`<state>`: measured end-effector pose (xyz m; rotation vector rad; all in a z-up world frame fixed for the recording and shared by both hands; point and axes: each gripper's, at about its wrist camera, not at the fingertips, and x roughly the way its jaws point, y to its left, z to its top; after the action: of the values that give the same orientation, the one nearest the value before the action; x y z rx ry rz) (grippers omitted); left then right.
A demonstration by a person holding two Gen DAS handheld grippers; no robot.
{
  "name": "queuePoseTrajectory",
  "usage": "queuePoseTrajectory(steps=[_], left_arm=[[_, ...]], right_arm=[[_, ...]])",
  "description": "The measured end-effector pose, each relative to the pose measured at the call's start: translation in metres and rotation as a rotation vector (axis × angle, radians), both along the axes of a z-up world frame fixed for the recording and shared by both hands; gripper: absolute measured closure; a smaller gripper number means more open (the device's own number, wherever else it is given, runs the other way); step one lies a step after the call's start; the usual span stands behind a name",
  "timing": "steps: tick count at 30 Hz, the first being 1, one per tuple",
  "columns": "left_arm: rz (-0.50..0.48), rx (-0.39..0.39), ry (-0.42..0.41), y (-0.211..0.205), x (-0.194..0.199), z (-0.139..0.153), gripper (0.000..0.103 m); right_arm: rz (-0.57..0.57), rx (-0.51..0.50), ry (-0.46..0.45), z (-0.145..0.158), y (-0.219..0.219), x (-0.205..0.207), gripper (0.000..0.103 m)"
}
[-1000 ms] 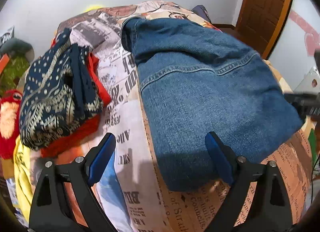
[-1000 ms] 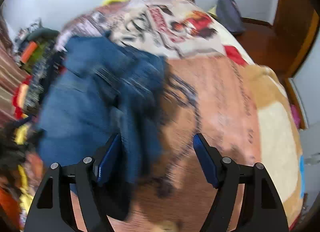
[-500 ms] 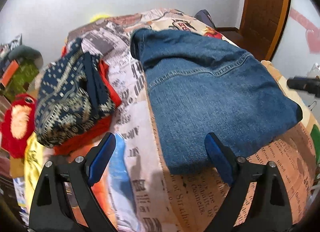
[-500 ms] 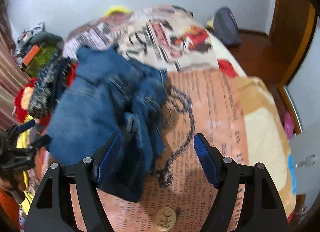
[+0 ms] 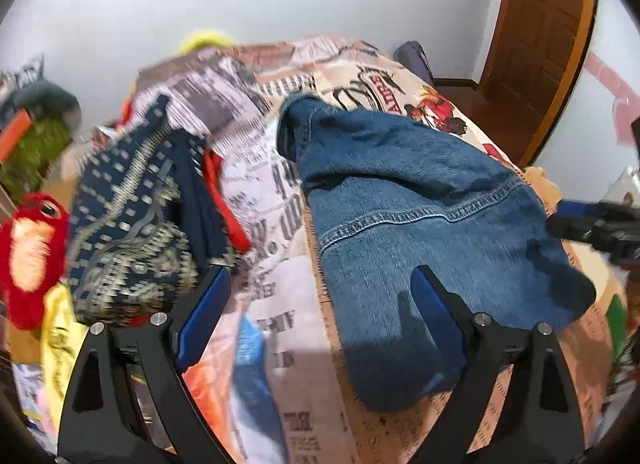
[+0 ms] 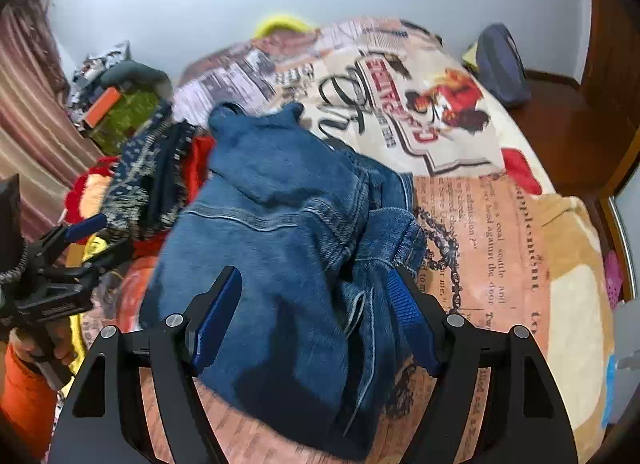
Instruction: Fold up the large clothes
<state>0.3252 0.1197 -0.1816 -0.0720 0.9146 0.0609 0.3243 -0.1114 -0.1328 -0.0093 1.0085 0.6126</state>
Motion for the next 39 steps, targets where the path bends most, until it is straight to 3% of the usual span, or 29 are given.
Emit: queuePoseTrajectory(steps=[4, 7, 11, 20, 24, 30, 35, 39], left_arm=[[-0.04, -0.195, 0.098, 0.012, 0.025, -0.026, 0.012], [-0.054, -0.29, 0.163, 0.017, 0.041, -0.048, 0.012], [-0.06, -0.438, 0.182, 0.027, 0.052, -0.067, 0.007], [-0.062, -0.67, 0.246, 0.044, 0.074, -0.101, 0.001], [-0.075, -0.65, 0.25, 0.037, 0.088, -0.102, 0.001], [-0.122, -0.599, 0.256, 0.018, 0.104, -0.101, 0.001], [-0.152, -0.592, 0.228, 0.012, 0.1, -0.09, 0.022], [-0.185, -0.523, 0.191, 0.004, 0.09, -0.061, 0.043]], right_arm=[[-0.009, 0.013, 0.055, -0.022, -0.004, 0.022, 0.03], [-0.008, 0.032, 0.11, -0.035, -0.014, 0.037, 0.021], [0.024, 0.075, 0.172, -0.047, -0.021, 0.044, 0.021], [0.056, 0.205, 0.333, -0.086, -0.02, 0.074, 0.013], [0.084, 0.257, 0.399, -0.098, -0.015, 0.085, 0.013], [0.099, 0.249, 0.382, -0.094, -0.003, 0.089, 0.013], [0.092, 0.225, 0.347, -0.077, 0.006, 0.08, 0.04], [0.094, 0.182, 0.287, -0.057, 0.013, 0.069, 0.05]])
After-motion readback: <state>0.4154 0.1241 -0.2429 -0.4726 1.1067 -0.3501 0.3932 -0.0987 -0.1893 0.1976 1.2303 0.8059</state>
